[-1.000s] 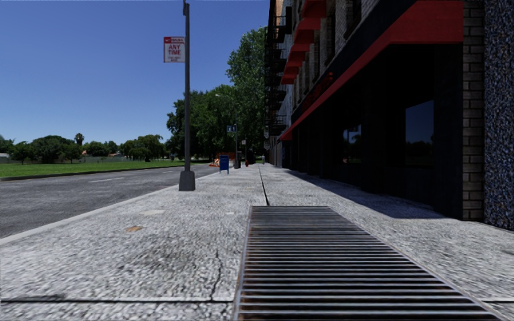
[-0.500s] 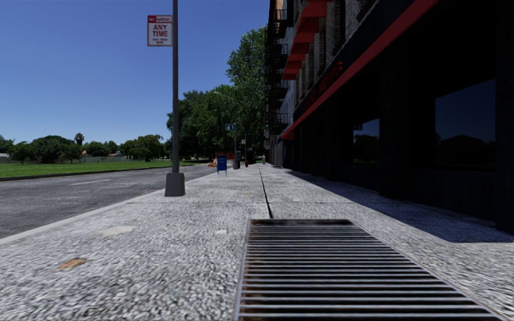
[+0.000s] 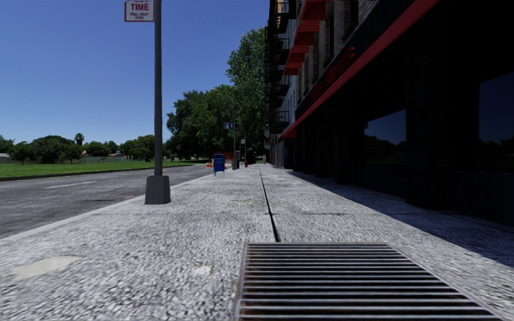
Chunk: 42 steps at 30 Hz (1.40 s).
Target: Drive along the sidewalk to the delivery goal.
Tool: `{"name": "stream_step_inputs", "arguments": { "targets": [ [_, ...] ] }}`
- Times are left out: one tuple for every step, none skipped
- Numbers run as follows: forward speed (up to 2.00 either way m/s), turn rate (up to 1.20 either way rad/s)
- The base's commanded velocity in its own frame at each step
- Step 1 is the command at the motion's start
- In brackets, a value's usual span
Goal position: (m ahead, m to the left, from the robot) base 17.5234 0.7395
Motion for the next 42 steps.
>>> {"name": "stream_step_inputs", "arguments": {
  "targets": [
    [2.0, 0.0],
    [2.0, 0.0],
    [2.0, 0.0],
    [2.0, 0.0],
    [2.0, 0.0],
    [2.0, 0.0],
    [2.0, 0.0],
    [2.0, 0.0],
    [2.0, 0.0],
    [2.0, 0.0],
    [2.0, 0.0],
    [2.0, 0.0],
    [2.0, 0.0],
    [2.0, 0.0],
    [2.0, 0.0],
    [2.0, 0.0],
    [2.0, 0.0],
    [2.0, 0.0],
    [2.0, 0.0],
    [2.0, 0.0],
    [2.0, 0.0],
    [2.0, 0.0],
    [2.0, 0.0],
    [2.0, 0.0],
    [2.0, 0.0],
    [2.0, 0.0],
    [2.0, 0.0],
    [2.0, 0.0],
    [2.0, 0.0],
    [2.0, 0.0],
    [2.0, 0.0],
    [2.0, 0.0],
    [2.0, 0.0],
    [2.0, 0.0],
    [2.0, 0.0],
    [2.0, 0.0],
    [2.0, 0.0],
    [2.0, 0.0],
    [2.0, 0.0],
    [2.0, 0.0],
    [2.0, 0.0],
    [2.0, 0.0]
  ]
}}
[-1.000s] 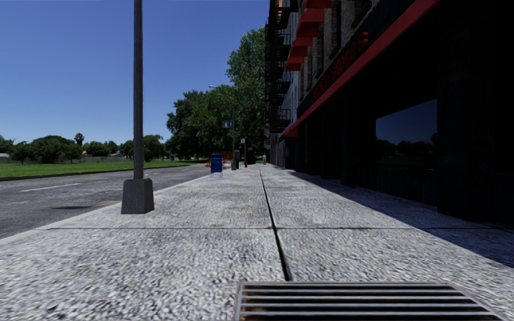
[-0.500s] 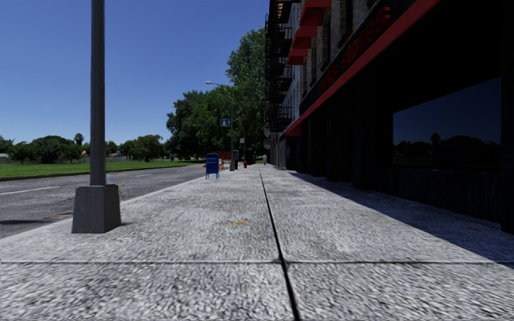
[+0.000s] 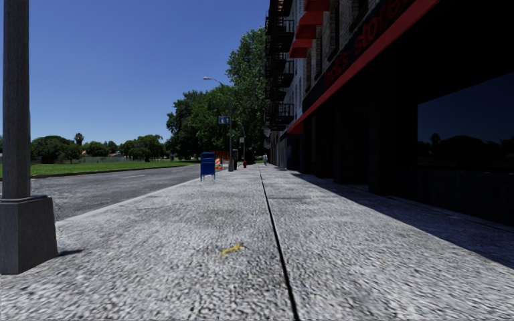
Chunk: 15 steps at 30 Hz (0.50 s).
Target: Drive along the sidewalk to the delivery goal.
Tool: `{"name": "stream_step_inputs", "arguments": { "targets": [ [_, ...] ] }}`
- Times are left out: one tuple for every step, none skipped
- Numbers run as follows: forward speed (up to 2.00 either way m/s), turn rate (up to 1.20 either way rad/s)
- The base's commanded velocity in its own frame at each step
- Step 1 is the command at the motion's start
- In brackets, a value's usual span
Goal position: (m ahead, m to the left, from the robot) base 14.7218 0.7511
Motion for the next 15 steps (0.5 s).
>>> {"name": "stream_step_inputs", "arguments": {
  "targets": [
    [2.0, 0.0],
    [2.0, 0.0],
    [2.0, 0.0],
    [2.0, 0.0],
    [2.0, 0.0],
    [2.0, 0.0],
    [2.0, 0.0],
    [2.0, 0.0],
    [2.0, 0.0],
    [2.0, 0.0],
    [2.0, 0.0],
    [2.0, 0.0],
    [2.0, 0.0],
    [2.0, 0.0],
    [2.0, 0.0]
  ]
}}
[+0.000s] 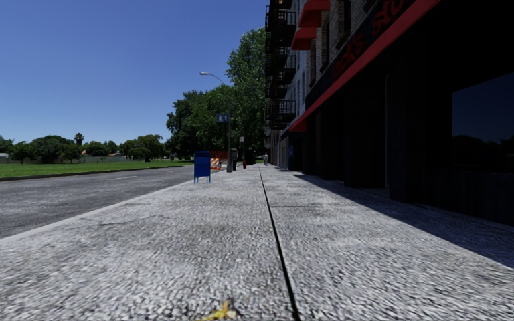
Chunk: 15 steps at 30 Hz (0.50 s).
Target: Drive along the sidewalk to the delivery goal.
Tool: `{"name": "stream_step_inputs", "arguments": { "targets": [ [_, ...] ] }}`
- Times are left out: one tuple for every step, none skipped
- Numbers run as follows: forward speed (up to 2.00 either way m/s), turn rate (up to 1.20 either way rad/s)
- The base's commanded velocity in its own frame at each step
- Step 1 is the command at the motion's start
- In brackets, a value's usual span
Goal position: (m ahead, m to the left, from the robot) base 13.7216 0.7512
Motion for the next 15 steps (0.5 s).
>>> {"name": "stream_step_inputs", "arguments": {
  "targets": [
    [2.0, 0.0],
    [2.0, 0.0],
    [2.0, 0.0],
    [2.0, 0.0],
    [2.0, 0.0],
    [2.0, 0.0],
    [2.0, 0.0],
    [2.0, 0.0],
    [2.0, 0.0],
    [2.0, 0.0],
    [2.0, 0.0],
    [2.0, 0.0],
    [2.0, 0.0],
    [2.0, 0.0],
    [2.0, 0.0]
  ]
}}
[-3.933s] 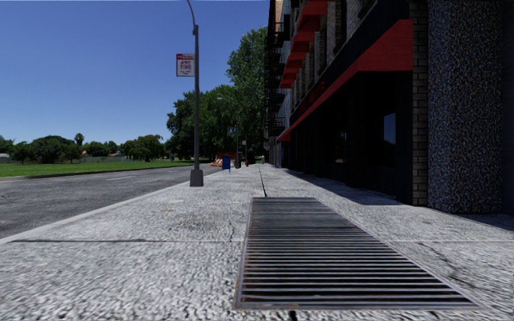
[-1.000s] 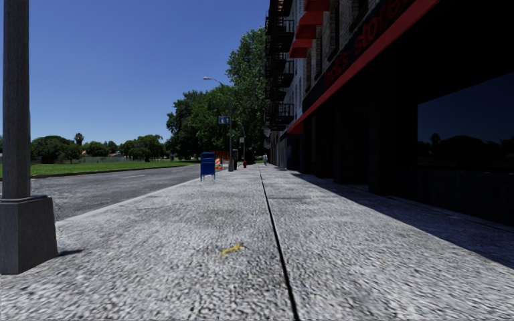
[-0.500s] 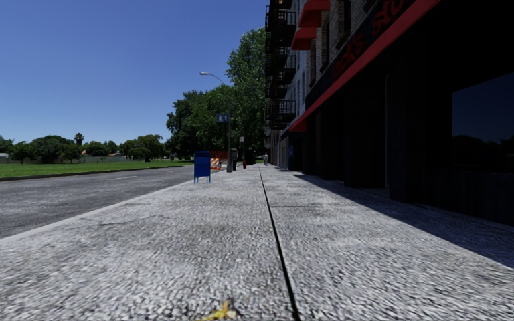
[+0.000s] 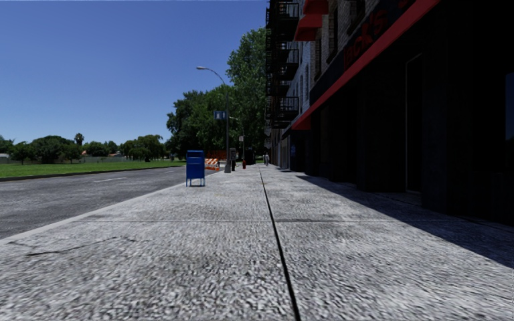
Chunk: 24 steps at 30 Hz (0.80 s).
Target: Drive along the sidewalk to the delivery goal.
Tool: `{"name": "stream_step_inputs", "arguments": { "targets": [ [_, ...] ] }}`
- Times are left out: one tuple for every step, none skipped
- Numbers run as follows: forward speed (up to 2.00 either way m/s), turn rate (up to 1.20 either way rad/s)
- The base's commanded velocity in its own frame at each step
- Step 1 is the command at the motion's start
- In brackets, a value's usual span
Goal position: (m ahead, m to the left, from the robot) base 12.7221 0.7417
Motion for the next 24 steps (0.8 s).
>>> {"name": "stream_step_inputs", "arguments": {
  "targets": [
    [2.0, 0.0],
    [2.0, 0.0],
    [2.0, 0.0],
    [2.0, 0.0],
    [2.0, 0.0],
    [2.0, 0.0],
    [2.0, 0.0],
    [2.0, 0.0],
    [2.0, 0.0],
    [2.0, 0.0],
    [2.0, 0.0],
    [2.0, 0.0],
    [2.0, 0.0],
    [2.0, 0.0],
    [2.0, 0.0],
    [2.0, 0.0],
    [2.0, 0.0],
    [2.0, 0.0],
    [2.0, 0.0],
    [2.0, 0.0],
    [2.0, 0.0],
    [2.0, 0.0],
    [2.0, 0.0],
    [2.0, 0.0]
  ]
}}
